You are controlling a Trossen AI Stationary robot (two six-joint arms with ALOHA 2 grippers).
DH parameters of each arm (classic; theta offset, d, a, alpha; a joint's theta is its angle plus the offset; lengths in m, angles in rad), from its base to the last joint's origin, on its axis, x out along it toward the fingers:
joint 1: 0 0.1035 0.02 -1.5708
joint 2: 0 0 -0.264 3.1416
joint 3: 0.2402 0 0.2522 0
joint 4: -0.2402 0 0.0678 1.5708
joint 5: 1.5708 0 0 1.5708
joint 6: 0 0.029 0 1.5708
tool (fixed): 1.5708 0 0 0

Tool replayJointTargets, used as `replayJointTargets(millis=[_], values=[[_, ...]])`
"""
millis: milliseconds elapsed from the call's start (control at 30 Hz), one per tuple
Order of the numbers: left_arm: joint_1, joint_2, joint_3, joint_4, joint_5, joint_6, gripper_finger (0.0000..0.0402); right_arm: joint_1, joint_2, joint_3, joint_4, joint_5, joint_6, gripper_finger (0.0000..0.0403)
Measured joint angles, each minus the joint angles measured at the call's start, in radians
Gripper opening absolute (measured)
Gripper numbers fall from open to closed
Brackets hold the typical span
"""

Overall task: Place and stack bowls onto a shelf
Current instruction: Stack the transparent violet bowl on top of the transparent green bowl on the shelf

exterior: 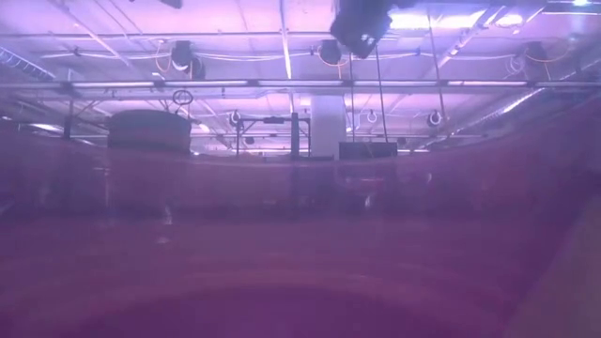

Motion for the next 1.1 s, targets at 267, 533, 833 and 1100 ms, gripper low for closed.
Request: replayJointTargets(millis=[267, 533, 833, 1100], values=[[0.000, -0.021, 0.000, -0.176, 0.000, 0.052, 0.0026, 0.101, 0.147, 0.000, 0.222, -0.005, 0.162, 0.0128], [0.000, -0.034, 0.000, -0.222, 0.000, 0.078, 0.0026, 0.210, 0.304, 0.000, 0.287, 0.041, 0.295, 0.0128], [0.000, -0.045, 0.000, -0.222, 0.000, 0.076, 0.0026, 0.262, 0.407, 0.000, 0.362, 0.129, 0.421, 0.0128], [0.000, -0.044, 0.000, -0.222, 0.000, 0.073, 0.0026, 0.287, 0.414, 0.000, 0.369, 0.278, 0.422, 0.0128]])
